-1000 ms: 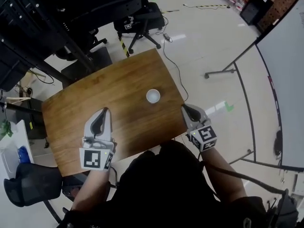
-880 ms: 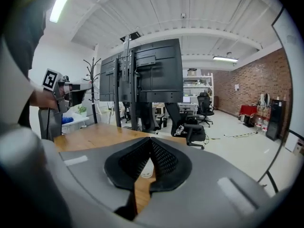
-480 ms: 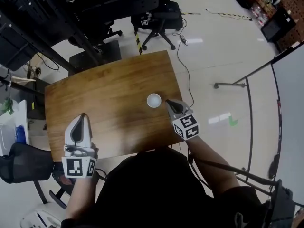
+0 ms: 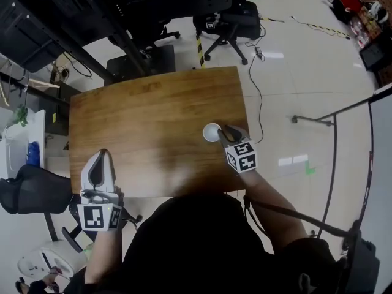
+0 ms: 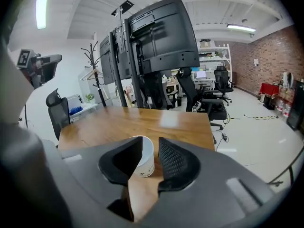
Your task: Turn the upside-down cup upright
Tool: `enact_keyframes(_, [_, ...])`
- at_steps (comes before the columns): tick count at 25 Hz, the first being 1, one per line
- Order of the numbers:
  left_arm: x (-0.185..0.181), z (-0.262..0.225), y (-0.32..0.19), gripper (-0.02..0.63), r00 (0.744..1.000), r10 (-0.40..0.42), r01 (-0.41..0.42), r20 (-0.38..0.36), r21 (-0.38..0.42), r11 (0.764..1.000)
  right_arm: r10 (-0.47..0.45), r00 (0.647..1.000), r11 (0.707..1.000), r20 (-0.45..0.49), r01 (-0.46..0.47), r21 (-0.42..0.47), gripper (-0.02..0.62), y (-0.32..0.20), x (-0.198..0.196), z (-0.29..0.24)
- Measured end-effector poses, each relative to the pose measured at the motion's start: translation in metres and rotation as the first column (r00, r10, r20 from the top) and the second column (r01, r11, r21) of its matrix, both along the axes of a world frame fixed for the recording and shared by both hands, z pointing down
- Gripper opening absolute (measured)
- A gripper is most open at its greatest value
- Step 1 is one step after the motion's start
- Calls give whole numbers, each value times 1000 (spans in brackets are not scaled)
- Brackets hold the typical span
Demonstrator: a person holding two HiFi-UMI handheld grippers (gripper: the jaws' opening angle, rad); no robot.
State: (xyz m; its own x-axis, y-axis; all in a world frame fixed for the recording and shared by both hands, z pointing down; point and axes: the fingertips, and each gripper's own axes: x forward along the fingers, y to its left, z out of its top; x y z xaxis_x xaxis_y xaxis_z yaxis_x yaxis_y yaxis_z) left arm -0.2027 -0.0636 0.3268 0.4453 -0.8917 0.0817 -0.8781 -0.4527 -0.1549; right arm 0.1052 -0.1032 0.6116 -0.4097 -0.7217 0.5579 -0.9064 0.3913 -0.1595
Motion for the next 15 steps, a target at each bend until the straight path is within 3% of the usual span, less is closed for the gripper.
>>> enact_keyframes(4, [1, -7, -1, 0, 1000, -8, 8, -2, 22, 1000, -11, 1000, 999, -11, 11, -38, 107, 1, -4, 15])
enact_keyframes(13, [-1, 1, 1, 0, 999, -39, 39, -3, -17, 999, -18, 1000, 998, -21, 17, -64, 107, -4, -3, 24])
enact_keyframes(15, [-1, 1, 0, 0, 999, -44, 44, 1, -23, 999, -21, 999, 998, -37, 18, -67, 82, -3, -5, 26])
